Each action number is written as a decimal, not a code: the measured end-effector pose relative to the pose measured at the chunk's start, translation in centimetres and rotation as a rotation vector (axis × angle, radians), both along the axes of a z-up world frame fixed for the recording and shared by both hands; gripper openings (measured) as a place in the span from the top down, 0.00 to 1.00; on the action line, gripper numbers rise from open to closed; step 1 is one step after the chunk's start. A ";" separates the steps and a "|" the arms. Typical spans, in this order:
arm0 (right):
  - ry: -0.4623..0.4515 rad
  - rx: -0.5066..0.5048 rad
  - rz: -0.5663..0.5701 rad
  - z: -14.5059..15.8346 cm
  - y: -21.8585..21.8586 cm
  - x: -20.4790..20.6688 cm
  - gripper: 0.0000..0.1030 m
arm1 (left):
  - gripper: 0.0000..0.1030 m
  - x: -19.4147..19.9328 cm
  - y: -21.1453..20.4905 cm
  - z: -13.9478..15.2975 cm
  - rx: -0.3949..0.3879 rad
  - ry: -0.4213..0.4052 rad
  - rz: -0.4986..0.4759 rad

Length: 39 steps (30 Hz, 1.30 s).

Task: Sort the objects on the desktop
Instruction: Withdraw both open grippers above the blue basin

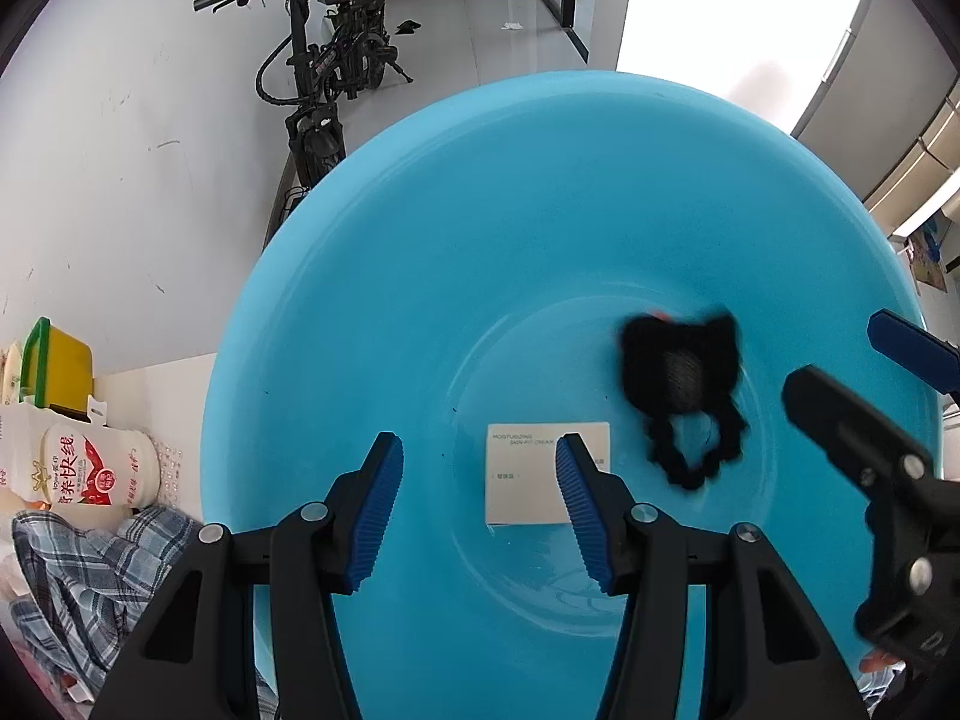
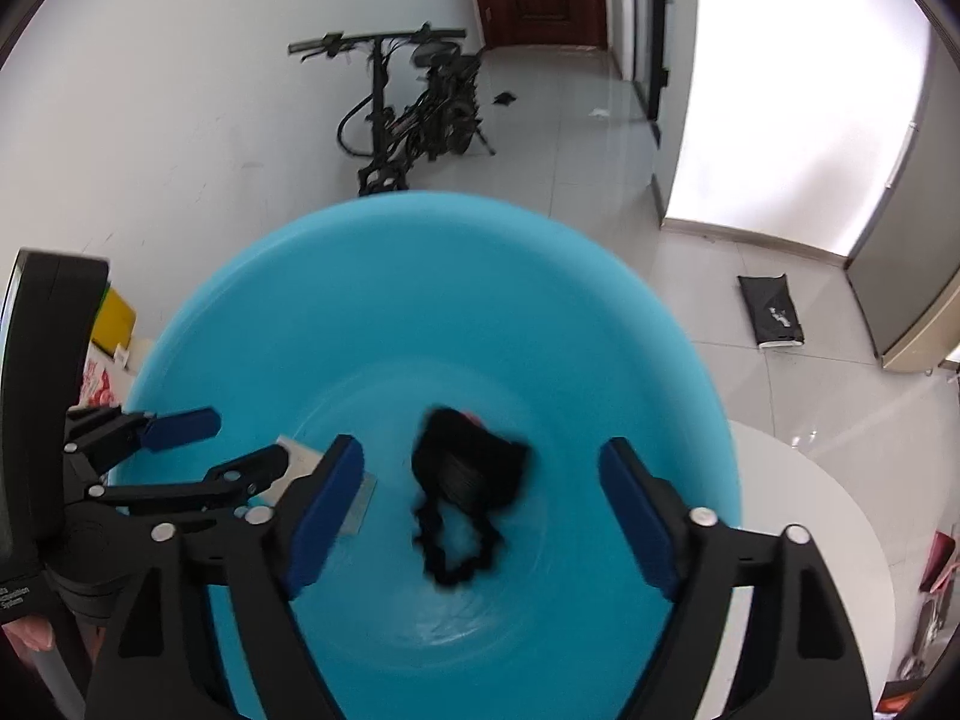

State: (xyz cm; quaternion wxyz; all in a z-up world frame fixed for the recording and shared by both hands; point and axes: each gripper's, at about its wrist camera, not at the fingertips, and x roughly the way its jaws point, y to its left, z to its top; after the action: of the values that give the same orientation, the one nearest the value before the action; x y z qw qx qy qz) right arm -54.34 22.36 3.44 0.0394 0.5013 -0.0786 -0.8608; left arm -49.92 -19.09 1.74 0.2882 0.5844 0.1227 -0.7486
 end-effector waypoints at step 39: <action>0.003 0.077 -0.116 0.9 -0.3 5.9 0.22 | 0.27 6.4 3.6 0.7 -0.008 0.283 -0.011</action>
State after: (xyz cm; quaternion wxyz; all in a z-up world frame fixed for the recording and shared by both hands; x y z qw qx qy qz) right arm -48.47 22.10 4.34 -0.0295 0.4957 -0.0744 -0.8648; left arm -43.50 -15.46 2.45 0.2664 0.4726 0.1557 -0.8255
